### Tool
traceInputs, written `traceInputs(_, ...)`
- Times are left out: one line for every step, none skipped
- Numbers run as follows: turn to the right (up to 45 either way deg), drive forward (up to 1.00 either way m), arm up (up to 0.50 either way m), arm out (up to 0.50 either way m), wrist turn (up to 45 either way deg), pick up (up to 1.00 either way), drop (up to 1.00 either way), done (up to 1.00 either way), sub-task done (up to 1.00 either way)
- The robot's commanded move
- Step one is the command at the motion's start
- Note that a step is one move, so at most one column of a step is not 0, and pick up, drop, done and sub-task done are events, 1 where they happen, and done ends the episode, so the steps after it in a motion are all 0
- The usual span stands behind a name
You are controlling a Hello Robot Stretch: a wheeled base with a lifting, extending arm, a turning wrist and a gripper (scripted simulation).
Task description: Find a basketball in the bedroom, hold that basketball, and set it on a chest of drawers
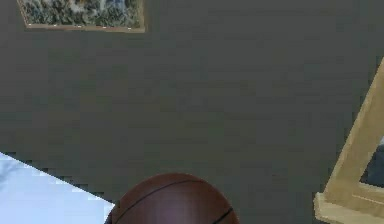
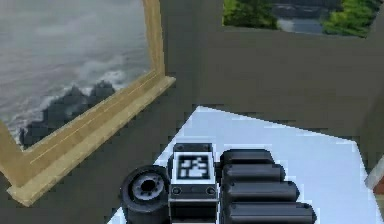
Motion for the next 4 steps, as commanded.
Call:
traceInputs(0.0,0.30,0.00,0.00,0.0,0.00,0.00,0.00,0.00)
traceInputs(-45.0,0.00,0.00,0.00,0.0,0.00,0.00,0.00,0.00)
traceInputs(-18.0,0.00,0.00,0.00,0.0,0.00,0.00,0.00,0.00)
traceInputs(0.0,1.00,0.00,0.00,0.0,0.00,0.00,0.00,0.00)
